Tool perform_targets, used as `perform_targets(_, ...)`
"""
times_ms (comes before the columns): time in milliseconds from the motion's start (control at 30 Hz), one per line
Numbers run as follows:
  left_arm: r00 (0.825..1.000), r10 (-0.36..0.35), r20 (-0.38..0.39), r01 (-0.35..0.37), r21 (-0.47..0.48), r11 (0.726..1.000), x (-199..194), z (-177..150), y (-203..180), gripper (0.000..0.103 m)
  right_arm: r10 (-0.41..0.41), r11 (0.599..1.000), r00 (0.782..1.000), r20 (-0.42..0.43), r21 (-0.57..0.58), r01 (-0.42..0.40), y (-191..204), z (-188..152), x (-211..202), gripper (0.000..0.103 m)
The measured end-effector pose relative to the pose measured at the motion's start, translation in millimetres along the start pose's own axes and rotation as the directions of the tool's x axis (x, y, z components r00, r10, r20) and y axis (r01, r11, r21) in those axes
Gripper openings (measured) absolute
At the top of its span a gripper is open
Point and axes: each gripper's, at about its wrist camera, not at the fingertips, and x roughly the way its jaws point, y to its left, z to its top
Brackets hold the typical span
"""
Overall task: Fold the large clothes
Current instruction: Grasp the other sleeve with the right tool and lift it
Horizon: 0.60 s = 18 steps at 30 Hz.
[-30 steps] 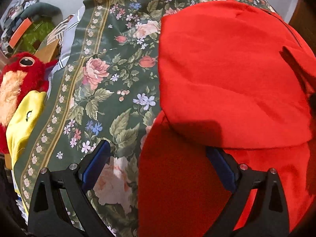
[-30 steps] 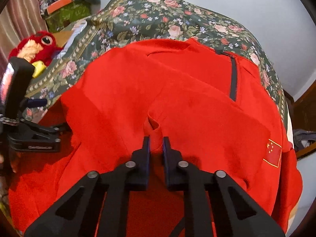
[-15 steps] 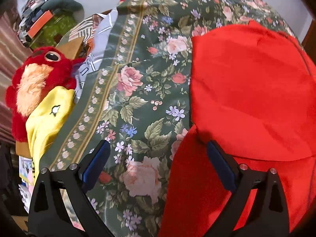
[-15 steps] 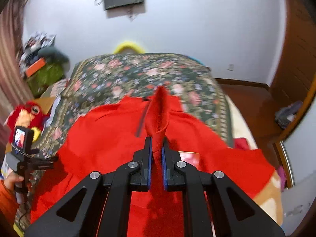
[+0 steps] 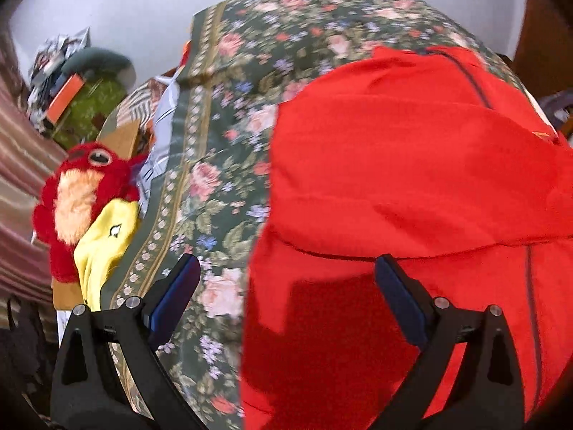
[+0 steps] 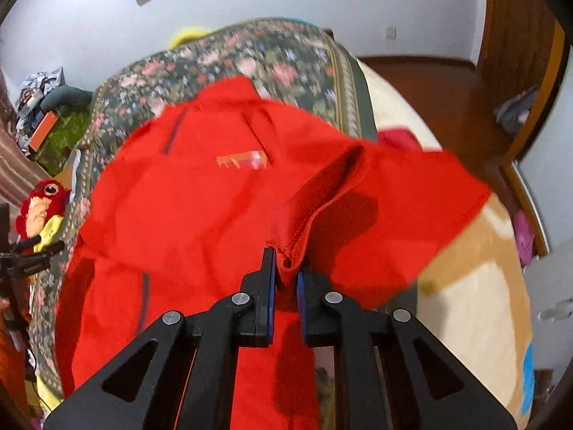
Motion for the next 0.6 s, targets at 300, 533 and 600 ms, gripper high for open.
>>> perform_targets(300,0.995,-0.101,0.023,0.1,0.048,0.994,-26.7,10.6,-62.4,0.099,0.055,0.998,0.998,-0.02,0.034,-0.054,-44.6,-9.0,-17.0,0.036)
perform_targets(533,0.982,-0.176,0.067,0.169,0.106,0.98,-42.2,25.3,-113.4,0.099,0.025,0.993,0.998,0.055,0.113,-0.032,-92.6,4.8,-33.9,0.053)
perform_targets(600,0.975,-0.211,0.071,0.203,0.107,0.973,-42.7,29.7,-126.4,0.099,0.016,0.987,0.998,0.067,0.158,-0.027,-107.0,10.0,-31.8,0.053)
